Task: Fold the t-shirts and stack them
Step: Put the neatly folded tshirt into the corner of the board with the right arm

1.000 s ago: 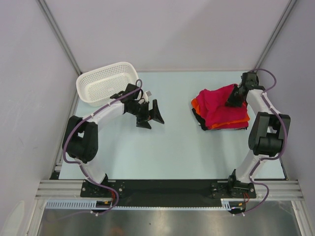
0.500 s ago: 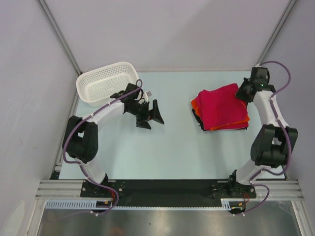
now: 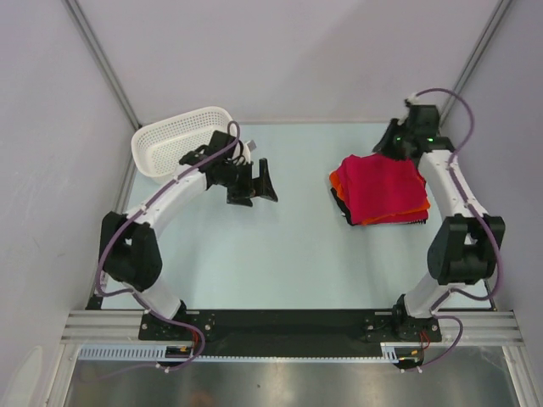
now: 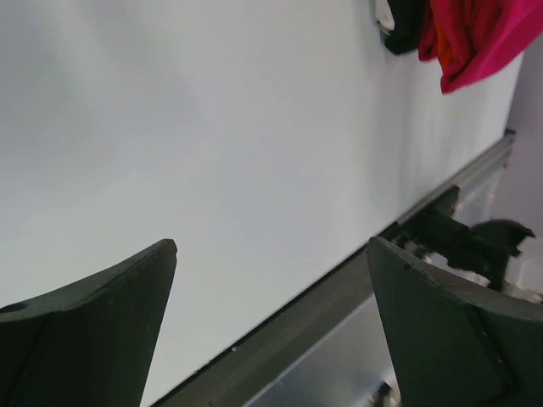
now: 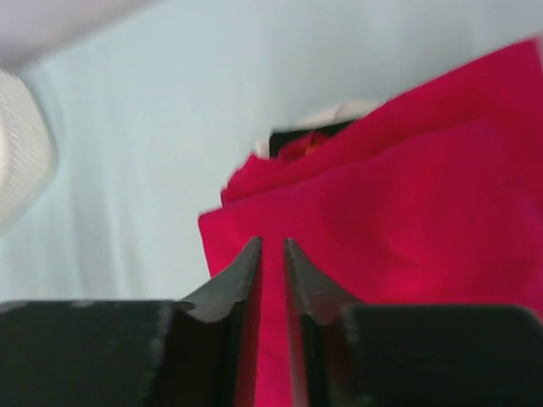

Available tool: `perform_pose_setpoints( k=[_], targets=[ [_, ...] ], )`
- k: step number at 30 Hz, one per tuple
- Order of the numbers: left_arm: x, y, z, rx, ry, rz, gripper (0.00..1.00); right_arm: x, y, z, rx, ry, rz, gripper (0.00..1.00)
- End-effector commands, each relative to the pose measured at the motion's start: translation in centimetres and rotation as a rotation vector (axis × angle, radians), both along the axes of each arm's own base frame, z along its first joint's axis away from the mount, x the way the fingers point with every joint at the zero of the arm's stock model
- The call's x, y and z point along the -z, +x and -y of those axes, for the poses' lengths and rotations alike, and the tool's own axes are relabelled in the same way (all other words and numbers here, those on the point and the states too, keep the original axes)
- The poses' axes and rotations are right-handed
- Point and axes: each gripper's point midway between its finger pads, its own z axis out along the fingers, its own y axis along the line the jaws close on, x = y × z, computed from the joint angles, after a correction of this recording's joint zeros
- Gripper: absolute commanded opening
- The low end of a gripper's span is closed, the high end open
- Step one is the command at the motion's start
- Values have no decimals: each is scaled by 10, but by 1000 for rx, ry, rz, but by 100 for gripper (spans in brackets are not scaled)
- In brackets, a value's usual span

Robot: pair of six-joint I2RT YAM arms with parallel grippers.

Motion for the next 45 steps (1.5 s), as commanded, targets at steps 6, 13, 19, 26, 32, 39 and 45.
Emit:
perform_pose_setpoints(
  k=[6,13,19,26,32,39,45],
  targets=[
    [-68,18,-75,-129,340,393,100,42,-40,-141,-291,-467,-57,61],
    [-55,-5,-95,-145,385,401,100,115,-42,-192,-376,-334,-202,0],
    [-53,-15,-106,-172,414,397,100,150,-18,-186,-317,-445,-295,0],
    [-56,-17,-111,-187,435,400,100,180,-15,-176,-300,-503,-406,0],
    [-52,-13,-111,-195,440,393,100,198,-21,-130,-189,-535,-523,0],
    [-51,-5,-104,-187,431,384,100,220,-36,-66,-92,-590,-655,0],
    [-55,0,-102,-181,432,393,100,233,-49,-13,-14,-596,-735,0]
  ],
)
